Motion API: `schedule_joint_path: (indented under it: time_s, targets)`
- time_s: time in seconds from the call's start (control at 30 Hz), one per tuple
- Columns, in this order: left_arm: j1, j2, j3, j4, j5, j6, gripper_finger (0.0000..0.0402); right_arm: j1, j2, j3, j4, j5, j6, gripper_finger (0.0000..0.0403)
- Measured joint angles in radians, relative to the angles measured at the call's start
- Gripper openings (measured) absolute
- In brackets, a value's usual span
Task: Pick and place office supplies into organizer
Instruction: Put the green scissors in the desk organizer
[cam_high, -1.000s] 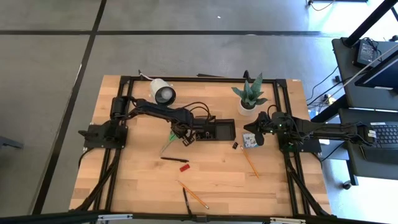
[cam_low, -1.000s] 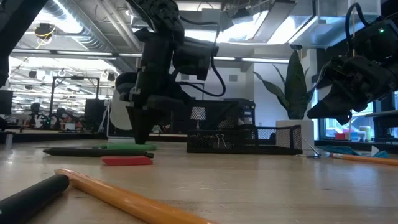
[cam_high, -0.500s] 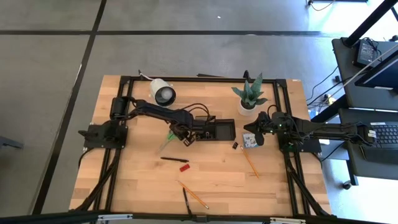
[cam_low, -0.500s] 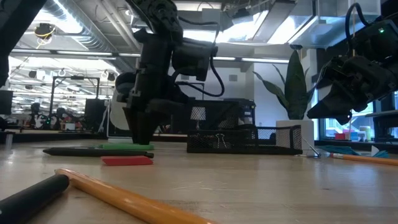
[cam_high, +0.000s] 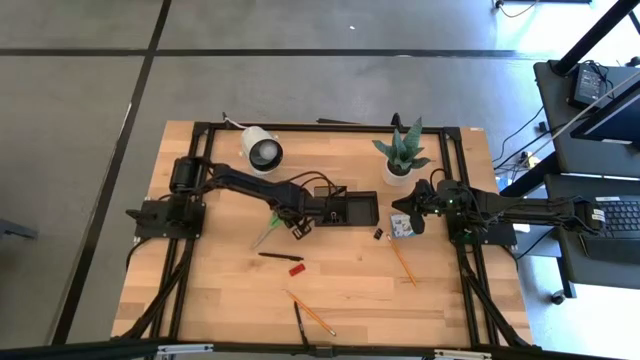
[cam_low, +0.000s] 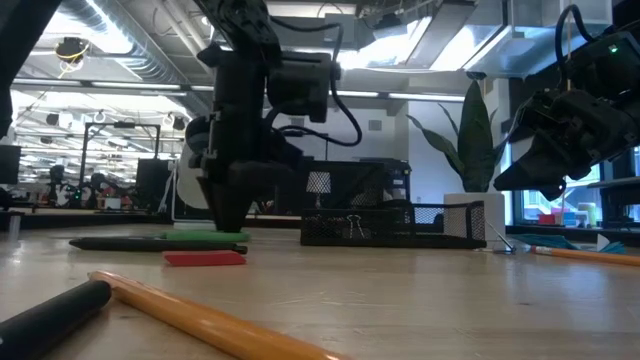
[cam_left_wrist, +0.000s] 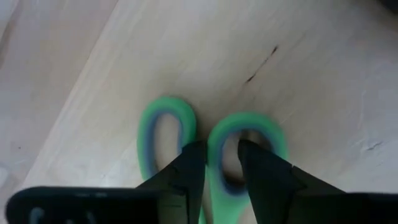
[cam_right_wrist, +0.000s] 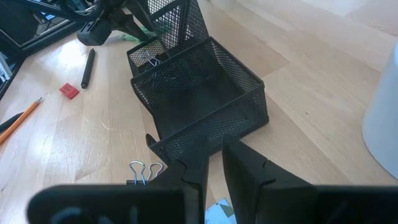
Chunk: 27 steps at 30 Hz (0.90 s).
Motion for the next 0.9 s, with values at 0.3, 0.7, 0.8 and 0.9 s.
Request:
schedule_joint_path:
  time_s: [0.3, 0.7, 0.8, 0.9]
  targets:
    - [-0.03, 0.0, -0.002, 0.011, -0.023, 0.046, 0.0016, 0.0, 0.0, 0.0, 0.0, 0.0, 0.002, 0.0051]
    - [-0.061, 0.0, -0.004, 0.015, -0.056, 0.186, 0.0014, 0.0, 0.0, 0.0, 0.0, 0.0, 0.003, 0.0051]
    - [-0.07, 0.0, -0.004, 0.017, -0.068, 0.243, 0.0014, 0.0, 0.0, 0.0, 0.0, 0.0, 0.003, 0.0051]
    - [-0.081, -0.005, -0.007, 0.017, -0.097, 0.257, 0.0014, 0.0, 0.0, 0.0, 0.0, 0.0, 0.003, 0.0051]
